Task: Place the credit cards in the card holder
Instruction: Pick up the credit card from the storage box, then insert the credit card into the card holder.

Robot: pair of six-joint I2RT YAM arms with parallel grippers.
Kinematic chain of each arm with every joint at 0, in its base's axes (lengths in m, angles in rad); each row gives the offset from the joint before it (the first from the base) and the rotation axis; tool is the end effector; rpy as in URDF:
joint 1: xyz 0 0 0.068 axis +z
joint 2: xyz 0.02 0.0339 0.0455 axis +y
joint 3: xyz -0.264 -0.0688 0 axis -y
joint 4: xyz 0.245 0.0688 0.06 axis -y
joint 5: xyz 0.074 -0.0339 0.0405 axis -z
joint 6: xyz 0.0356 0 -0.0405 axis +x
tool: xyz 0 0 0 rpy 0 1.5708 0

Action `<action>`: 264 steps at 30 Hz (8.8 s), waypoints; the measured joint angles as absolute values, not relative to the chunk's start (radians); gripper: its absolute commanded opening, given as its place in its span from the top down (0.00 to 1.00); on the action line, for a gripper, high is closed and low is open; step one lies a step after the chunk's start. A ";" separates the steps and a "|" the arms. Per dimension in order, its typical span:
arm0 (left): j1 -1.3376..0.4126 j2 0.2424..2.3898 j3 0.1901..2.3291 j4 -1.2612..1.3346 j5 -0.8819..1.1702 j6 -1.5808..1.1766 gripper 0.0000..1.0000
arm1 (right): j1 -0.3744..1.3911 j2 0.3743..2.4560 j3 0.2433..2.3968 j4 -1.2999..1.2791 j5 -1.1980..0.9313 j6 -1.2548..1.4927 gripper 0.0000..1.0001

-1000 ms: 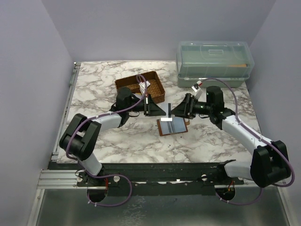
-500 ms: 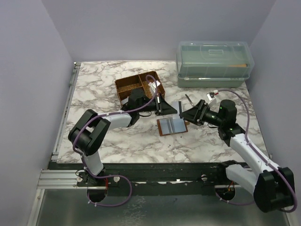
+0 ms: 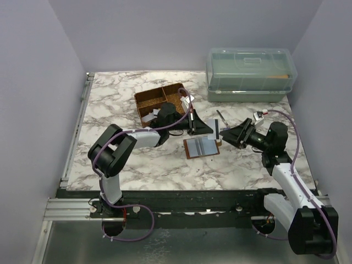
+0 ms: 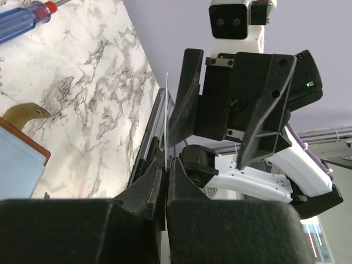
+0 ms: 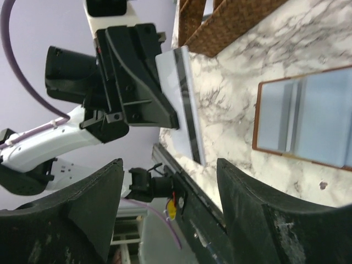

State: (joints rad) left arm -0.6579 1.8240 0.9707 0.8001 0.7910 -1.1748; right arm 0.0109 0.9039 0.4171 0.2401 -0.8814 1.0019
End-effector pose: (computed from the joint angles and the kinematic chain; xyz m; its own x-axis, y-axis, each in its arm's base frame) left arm 0.2942 -0.2593 0.2187 -0.9313 -0.1002 -0.3503 0.3437 0.0771 -0.9359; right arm 0.1947 0.0296 0.2358 -0.7678 0.5275 -0.3636 -0.2011 0.3405 0.9185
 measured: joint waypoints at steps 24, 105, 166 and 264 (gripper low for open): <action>-0.688 1.843 1.008 0.829 0.864 -1.200 1.00 | 0.011 0.900 0.493 0.130 -0.853 0.894 0.51; -0.599 1.763 0.966 0.022 0.511 -0.945 1.00 | 0.113 1.433 0.574 0.064 -0.743 0.430 0.68; -0.599 1.983 0.962 0.339 0.773 -1.033 1.00 | 0.112 1.691 0.654 0.168 -0.739 0.445 0.88; -0.758 1.924 1.283 -0.272 0.345 -0.667 0.58 | 0.117 1.645 0.616 0.201 -0.730 0.444 0.71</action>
